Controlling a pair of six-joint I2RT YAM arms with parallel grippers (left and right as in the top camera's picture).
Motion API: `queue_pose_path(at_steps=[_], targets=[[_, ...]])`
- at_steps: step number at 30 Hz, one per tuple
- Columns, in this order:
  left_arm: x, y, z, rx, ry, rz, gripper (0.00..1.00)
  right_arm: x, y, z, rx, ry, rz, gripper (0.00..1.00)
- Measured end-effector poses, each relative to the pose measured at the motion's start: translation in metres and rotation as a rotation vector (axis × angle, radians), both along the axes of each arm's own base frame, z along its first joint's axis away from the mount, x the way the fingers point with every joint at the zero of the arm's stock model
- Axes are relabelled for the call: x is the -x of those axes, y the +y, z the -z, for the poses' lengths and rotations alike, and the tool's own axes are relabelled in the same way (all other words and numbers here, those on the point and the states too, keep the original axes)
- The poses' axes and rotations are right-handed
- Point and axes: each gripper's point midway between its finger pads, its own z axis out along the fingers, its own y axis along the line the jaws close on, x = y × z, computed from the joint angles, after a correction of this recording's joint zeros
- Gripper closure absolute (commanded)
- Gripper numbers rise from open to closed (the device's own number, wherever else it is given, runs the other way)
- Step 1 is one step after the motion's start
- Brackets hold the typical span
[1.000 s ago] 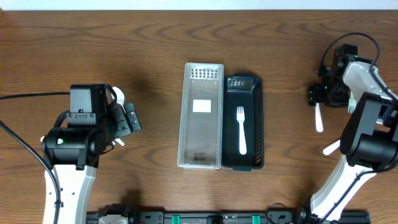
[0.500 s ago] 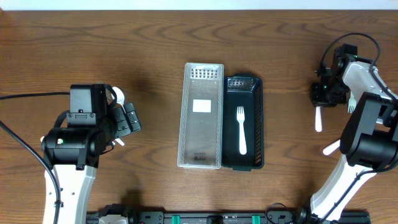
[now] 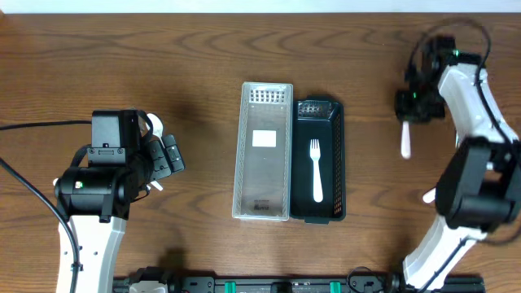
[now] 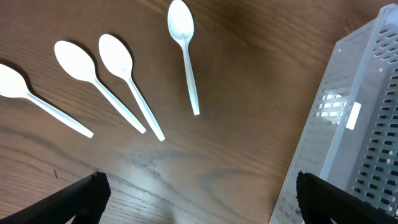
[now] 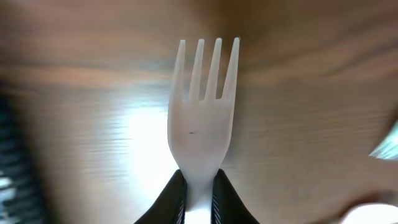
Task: Pack container
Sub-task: 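Grasp the second white fork with the right gripper, then place the second fork into the black basket with the right gripper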
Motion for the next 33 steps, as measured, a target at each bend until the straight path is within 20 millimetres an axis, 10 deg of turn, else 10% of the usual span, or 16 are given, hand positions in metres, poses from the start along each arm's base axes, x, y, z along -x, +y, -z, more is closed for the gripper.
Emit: queue_pose_path(at_steps=[4, 8, 20, 27, 33], targets=[[0.0, 0.0, 0.0, 0.0, 0.0, 0.0, 0.02, -0.002, 0.045, -0.075, -0.026, -0.158, 0.037, 0.99], [0.0, 0.0, 0.0, 0.0, 0.0, 0.0, 0.02, 0.019, 0.097, -0.099, -0.085, -0.166, 0.04, 0.99], [0.0, 0.0, 0.0, 0.0, 0.002, 0.0, 0.02, 0.072, 0.213, -0.06, -0.091, -0.048, -0.153, 0.99], [0.004, 0.0, 0.002, -0.001, 0.018, 0.0, 0.02, 0.09, 0.216, -0.004, -0.061, 0.014, -0.138, 0.97], [0.005, 0.0, 0.003, -0.001, 0.023, 0.0, 0.02, 0.099, 0.209, 0.025, -0.044, 0.036, -0.118, 0.66]])
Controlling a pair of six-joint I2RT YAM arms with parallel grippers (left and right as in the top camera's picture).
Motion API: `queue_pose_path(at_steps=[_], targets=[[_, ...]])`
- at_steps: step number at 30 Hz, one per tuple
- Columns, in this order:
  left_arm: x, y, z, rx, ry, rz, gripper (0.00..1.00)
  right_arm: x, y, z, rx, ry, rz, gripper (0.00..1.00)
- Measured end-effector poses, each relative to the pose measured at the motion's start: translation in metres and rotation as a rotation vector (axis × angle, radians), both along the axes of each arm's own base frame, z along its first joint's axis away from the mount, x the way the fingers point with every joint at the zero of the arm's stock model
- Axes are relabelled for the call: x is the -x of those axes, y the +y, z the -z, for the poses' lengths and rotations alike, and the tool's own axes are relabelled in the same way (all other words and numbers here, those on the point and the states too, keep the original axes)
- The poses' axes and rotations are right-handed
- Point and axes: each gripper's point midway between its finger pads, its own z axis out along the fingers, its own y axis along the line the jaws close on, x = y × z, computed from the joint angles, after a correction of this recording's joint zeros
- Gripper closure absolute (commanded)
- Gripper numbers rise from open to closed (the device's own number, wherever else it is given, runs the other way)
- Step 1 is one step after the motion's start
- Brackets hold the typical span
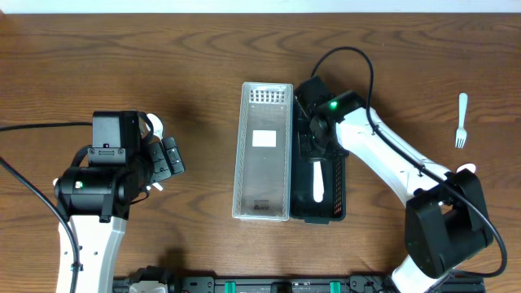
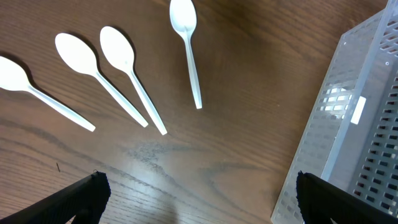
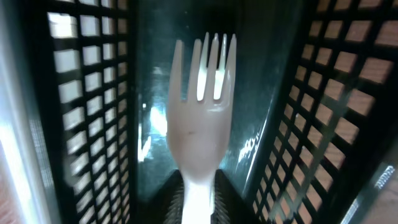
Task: Pack container
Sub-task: 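Place the second fork into the black basket with the right gripper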
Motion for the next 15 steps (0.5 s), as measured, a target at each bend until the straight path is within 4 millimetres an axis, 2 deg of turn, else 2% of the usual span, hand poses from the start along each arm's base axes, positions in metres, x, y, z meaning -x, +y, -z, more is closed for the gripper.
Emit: queue_pose_path(at_steps=[4, 10, 13, 14, 15], targets=[[0.0, 0.0, 0.0, 0.0, 0.0, 0.0, 0.02, 0.0, 0.0, 0.006, -0.001, -0.005, -0.003, 0.58], [0.0, 0.0, 0.0, 0.0, 0.0, 0.0, 0.02, -0.005, 0.002, 0.004, -0.01, -0.025, -0.027, 0.57], [0.0, 0.0, 0.0, 0.0, 0.0, 0.001, 0.02, -0.016, 0.0, -0.012, -0.018, -0.044, -0.039, 0.57], [0.0, 0.0, 0.0, 0.0, 0.001, 0.0, 0.02, -0.024, 0.0, -0.022, -0.026, -0.063, -0.039, 0.57], [0.0, 0.0, 0.0, 0.0, 0.0, 0.0, 0.02, -0.038, -0.004, -0.04, -0.039, -0.098, -0.037, 0.56]])
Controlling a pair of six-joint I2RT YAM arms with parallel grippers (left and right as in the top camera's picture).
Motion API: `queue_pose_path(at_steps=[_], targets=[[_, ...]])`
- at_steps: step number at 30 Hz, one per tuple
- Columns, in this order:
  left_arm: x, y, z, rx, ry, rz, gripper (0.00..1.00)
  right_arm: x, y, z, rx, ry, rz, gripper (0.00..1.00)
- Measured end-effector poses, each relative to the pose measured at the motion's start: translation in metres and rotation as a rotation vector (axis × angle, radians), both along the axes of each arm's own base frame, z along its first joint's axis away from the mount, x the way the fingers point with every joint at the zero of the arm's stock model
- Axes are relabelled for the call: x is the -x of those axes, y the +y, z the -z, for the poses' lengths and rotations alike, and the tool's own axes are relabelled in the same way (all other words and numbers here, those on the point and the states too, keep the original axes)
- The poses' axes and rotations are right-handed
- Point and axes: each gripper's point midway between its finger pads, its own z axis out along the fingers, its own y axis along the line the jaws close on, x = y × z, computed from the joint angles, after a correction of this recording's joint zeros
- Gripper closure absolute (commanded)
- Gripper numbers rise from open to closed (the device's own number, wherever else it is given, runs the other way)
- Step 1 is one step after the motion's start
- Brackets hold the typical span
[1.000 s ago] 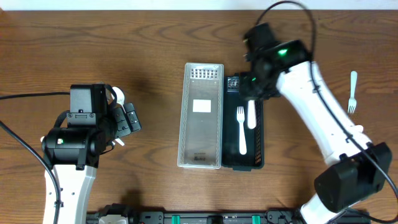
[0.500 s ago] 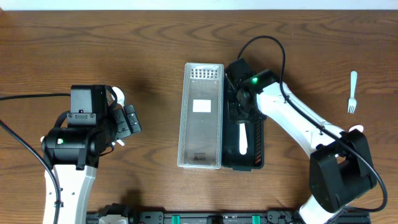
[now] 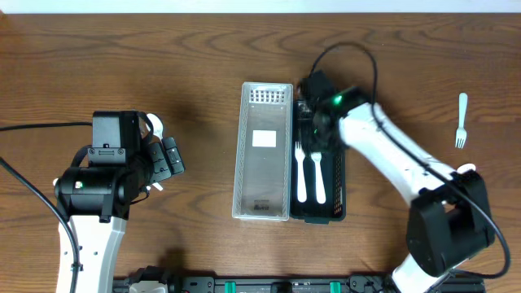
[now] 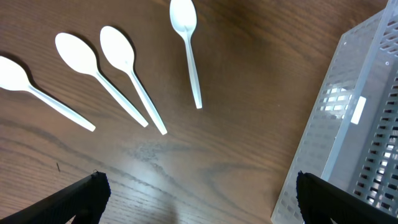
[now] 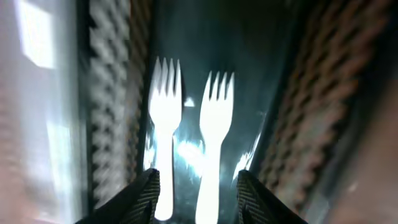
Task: Pack container
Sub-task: 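Place the second fork into the black basket with the right gripper, then reach the right gripper to the pale green spork and grasp it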
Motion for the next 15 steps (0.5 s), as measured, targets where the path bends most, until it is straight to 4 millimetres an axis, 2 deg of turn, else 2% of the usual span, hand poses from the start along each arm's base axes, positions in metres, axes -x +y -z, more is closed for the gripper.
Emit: queue_pose_path(at_steps=[2, 4, 7, 9, 12, 15], targets=[[0.0, 0.0, 0.0, 0.0, 0.0, 0.0, 0.02, -0.026, -0.01, -0.033, -0.019, -0.072, 0.022, 0.54], [0.0, 0.0, 0.0, 0.0, 0.002, 0.0, 0.02, -0.052, -0.035, -0.072, -0.023, -0.157, 0.069, 0.5], [0.001, 0.0, 0.0, 0.0, 0.002, 0.0, 0.02, -0.084, -0.094, -0.125, 0.003, -0.293, 0.176, 0.4], [0.001, 0.0, 0.0, 0.0, 0.002, 0.0, 0.02, -0.095, -0.148, -0.151, 0.041, -0.362, 0.264, 0.29], [0.001, 0.0, 0.0, 0.0, 0.002, 0.0, 0.02, -0.091, -0.224, -0.161, 0.113, -0.384, 0.379, 0.18], [0.001, 0.0, 0.0, 0.0, 0.002, 0.0, 0.02, -0.076, -0.302, -0.152, 0.181, -0.349, 0.5, 0.13]])
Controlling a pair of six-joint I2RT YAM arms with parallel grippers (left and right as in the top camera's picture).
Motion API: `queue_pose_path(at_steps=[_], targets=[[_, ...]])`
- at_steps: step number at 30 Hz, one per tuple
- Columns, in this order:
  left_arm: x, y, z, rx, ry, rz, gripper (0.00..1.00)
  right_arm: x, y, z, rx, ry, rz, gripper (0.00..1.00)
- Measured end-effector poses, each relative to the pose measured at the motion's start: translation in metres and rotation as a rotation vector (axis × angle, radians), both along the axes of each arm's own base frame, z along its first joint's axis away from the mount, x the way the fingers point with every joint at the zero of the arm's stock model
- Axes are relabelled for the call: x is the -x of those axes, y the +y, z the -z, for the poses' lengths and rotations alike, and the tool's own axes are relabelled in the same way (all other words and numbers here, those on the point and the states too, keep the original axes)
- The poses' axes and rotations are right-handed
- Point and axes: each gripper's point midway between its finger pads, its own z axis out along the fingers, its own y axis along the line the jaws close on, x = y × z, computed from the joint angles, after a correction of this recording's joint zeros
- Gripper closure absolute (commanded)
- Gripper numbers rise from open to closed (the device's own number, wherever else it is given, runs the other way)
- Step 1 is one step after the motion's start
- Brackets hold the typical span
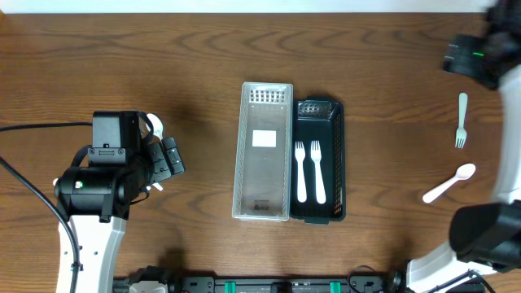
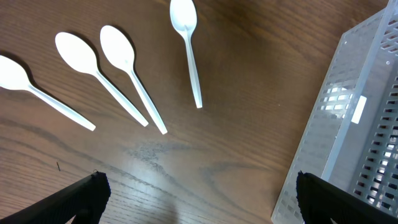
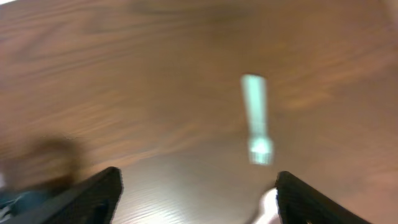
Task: Pack container
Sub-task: 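Reach the right gripper to the pale green spork and grasp it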
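The black basket [image 1: 340, 167] holds two white forks [image 1: 300, 169] side by side. To its left lies the clear perforated container [image 1: 244, 171], seen too in the left wrist view [image 2: 348, 124]. A third fork [image 1: 461, 120] lies loose at the far right, blurred in the right wrist view [image 3: 255, 118]. My right gripper [image 1: 466, 61] hangs open and empty above the table's top right corner [image 3: 199, 193]. My left gripper [image 1: 167, 156] is open and empty [image 2: 199, 193], beside several white spoons [image 2: 189, 56].
A white spoon [image 1: 448, 184] lies below the loose fork on the right. Dark wooden table all round. The left arm's cable [image 1: 41, 126] runs off the left edge.
My right gripper, open then above the two forks in the black basket, is now at the table's far right corner, over the loose fork. The left arm has not moved.
My right gripper first held a fork at the right of the table, with one fork in the basket. Then it held that fork inside the basket. Then it was open, two forks lying there. Now it is back at the far right.
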Motion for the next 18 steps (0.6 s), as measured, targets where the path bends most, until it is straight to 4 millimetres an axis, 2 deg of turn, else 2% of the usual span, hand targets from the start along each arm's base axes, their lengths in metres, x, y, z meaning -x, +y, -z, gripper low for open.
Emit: queue_pose_path(at_steps=[3, 5, 7, 10, 14, 18], targets=[[0.0, 0.0, 0.0, 0.0, 0.0, 0.0, 0.02, 0.015, -0.053, 0.017, 0.006, 0.047, 0.091, 0.11], [0.0, 0.0, 0.0, 0.0, 0.0, 0.0, 0.02, 0.021, -0.077, 0.035, -0.005, 0.088, 0.122, 0.1], [0.0, 0.0, 0.0, 0.0, 0.0, 0.0, 0.02, 0.023, -0.094, 0.062, -0.028, 0.149, 0.137, 0.09], [0.0, 0.0, 0.0, 0.0, 0.0, 0.0, 0.02, 0.021, -0.1, 0.107, -0.072, 0.244, 0.13, 0.09], [0.0, 0.0, 0.0, 0.0, 0.0, 0.0, 0.02, 0.02, -0.097, 0.165, -0.137, 0.359, 0.105, 0.07], [0.0, 0.0, 0.0, 0.0, 0.0, 0.0, 0.02, 0.023, -0.092, 0.2, -0.172, 0.434, 0.093, 0.07]])
